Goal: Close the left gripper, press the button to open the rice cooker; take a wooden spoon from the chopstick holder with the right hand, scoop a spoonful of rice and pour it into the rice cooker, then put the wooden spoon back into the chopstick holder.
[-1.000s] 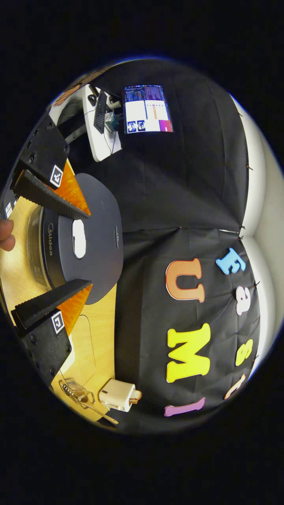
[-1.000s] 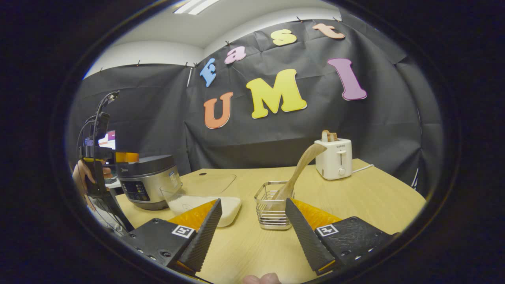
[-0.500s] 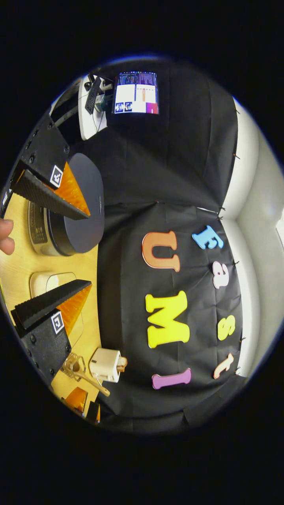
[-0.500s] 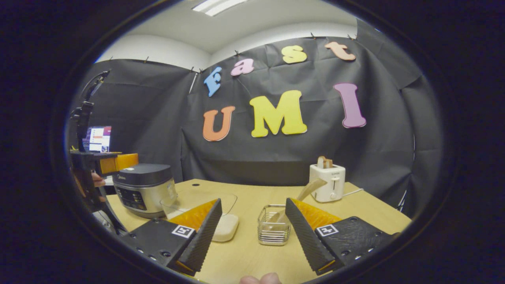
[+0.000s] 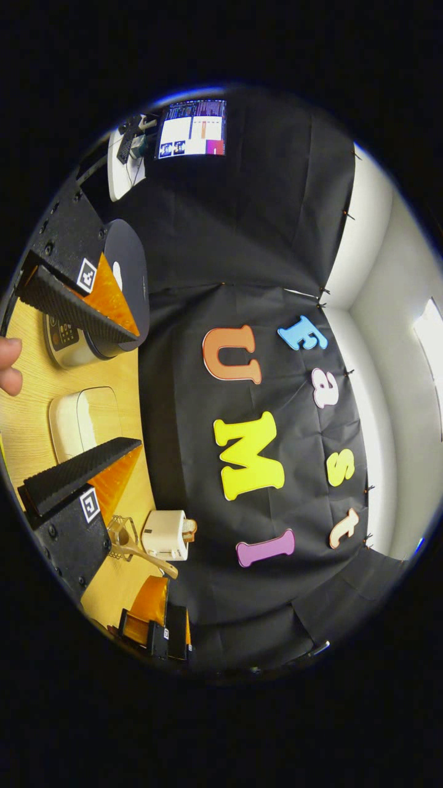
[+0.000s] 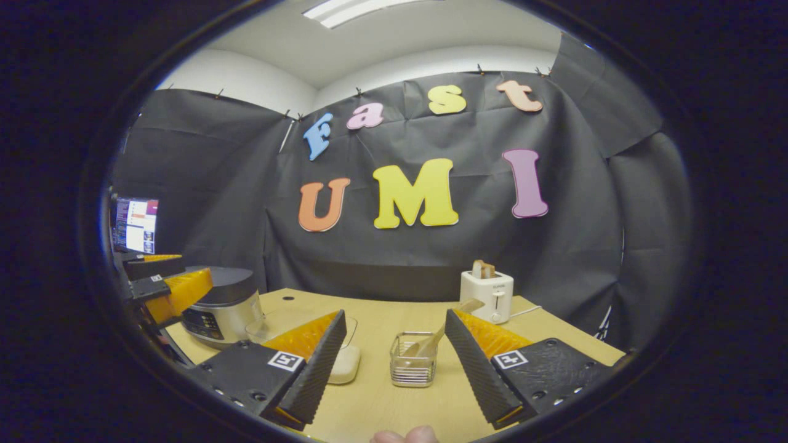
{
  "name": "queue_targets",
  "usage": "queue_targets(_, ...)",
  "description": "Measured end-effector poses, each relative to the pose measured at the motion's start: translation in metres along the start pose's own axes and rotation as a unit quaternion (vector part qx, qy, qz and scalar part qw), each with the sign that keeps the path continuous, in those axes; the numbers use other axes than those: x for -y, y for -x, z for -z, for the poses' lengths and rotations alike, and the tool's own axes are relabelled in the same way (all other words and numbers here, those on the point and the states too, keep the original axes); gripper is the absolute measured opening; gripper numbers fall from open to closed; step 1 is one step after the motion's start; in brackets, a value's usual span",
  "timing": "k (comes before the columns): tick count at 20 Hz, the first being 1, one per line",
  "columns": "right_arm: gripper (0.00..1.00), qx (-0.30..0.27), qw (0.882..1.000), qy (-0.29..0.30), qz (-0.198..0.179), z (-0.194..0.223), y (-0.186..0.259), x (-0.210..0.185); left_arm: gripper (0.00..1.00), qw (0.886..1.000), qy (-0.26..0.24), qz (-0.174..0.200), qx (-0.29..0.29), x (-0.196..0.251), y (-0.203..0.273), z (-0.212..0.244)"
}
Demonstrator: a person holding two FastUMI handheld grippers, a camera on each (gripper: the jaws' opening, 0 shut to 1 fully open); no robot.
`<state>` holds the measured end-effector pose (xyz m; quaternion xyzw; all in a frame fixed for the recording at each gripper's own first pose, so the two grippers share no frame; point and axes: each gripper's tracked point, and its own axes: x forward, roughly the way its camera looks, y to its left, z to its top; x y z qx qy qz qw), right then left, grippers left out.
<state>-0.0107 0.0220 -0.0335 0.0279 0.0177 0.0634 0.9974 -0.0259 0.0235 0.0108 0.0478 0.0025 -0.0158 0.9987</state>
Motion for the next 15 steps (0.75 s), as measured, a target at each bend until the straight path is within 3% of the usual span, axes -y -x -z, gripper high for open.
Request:
queue_targets(5, 0.92, 0.02, 1.0, 0.003, 0.013, -0.022, 0.001, -0.001, 0.98, 1.0, 0.023, 0.02, 0.005, 0.006, 0.006, -0.008)
queue_targets(7, 1.0, 0.018, 1.0, -0.005, 0.014, -0.023, 0.002, -0.003, 0.99, 0.999, 0.021, 0.022, 0.007, 0.004, 0.008, -0.009)
queue_targets(15, 0.92, 0.012, 1.0, -0.001, 0.013, -0.021, 0.006, -0.014, 0.98, 0.999, 0.014, 0.037, -0.003, 0.008, 0.008, -0.003)
